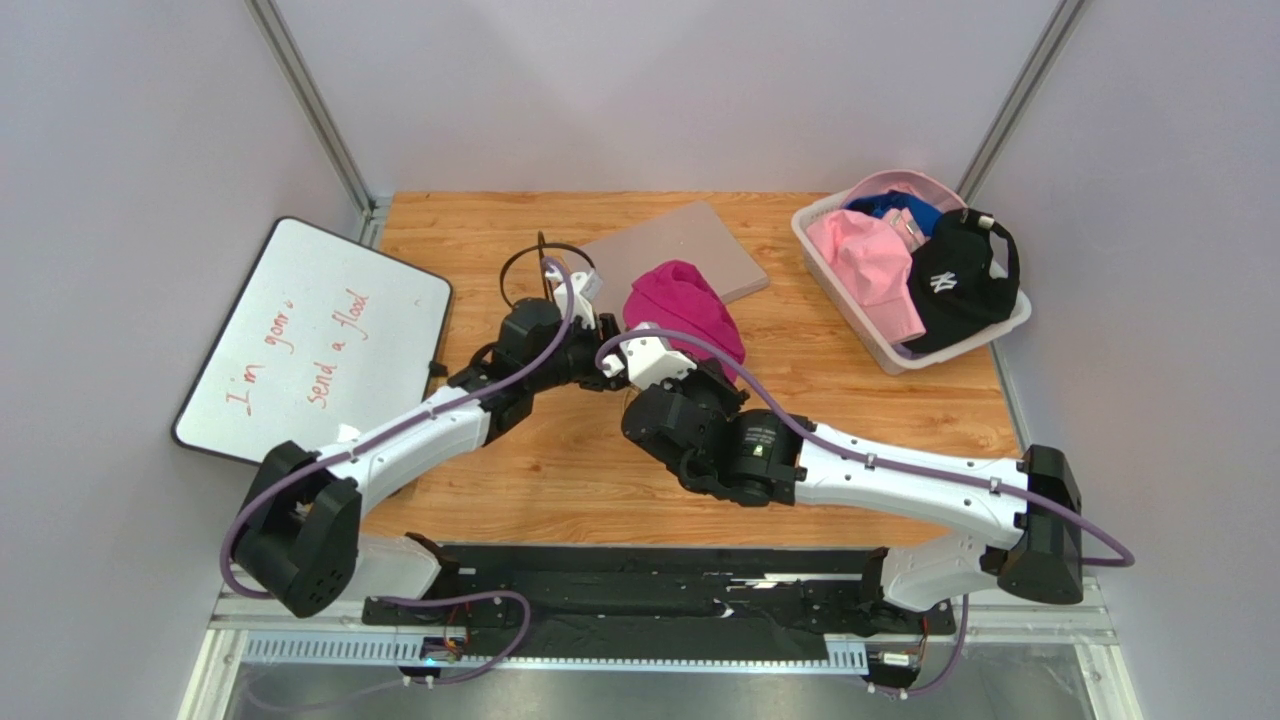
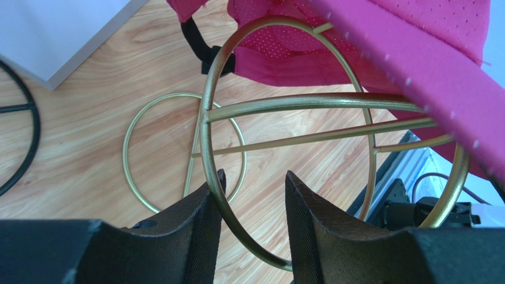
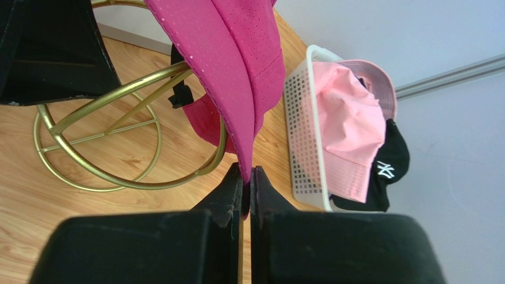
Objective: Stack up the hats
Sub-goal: Place the hat on the hat stand.
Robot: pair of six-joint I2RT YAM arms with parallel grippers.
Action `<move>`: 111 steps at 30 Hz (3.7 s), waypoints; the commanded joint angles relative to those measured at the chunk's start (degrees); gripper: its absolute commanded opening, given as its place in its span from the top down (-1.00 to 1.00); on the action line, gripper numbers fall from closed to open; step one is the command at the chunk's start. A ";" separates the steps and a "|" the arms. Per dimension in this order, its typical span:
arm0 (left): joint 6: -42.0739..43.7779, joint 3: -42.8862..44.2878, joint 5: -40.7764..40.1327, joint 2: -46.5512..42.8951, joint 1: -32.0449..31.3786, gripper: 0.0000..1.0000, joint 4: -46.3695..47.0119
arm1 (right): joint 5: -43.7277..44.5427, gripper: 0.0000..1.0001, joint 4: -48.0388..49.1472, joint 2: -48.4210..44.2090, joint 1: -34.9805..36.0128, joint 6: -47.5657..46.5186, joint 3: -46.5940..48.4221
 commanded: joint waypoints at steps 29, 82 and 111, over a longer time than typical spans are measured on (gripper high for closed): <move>0.79 8.05 -7.71 -2.24 -2.63 -0.62 -2.57 | -1.06 1.00 -2.82 1.17 5.21 4.40 0.95; -18.81 -2.50 -6.57 -13.50 -2.63 -0.30 10.34 | -1.24 1.00 2.20 4.42 6.70 5.01 -4.86; -23.12 -0.22 -0.96 -9.81 -2.72 1.00 20.62 | 1.84 -0.71 -5.79 -3.03 6.79 10.46 -3.02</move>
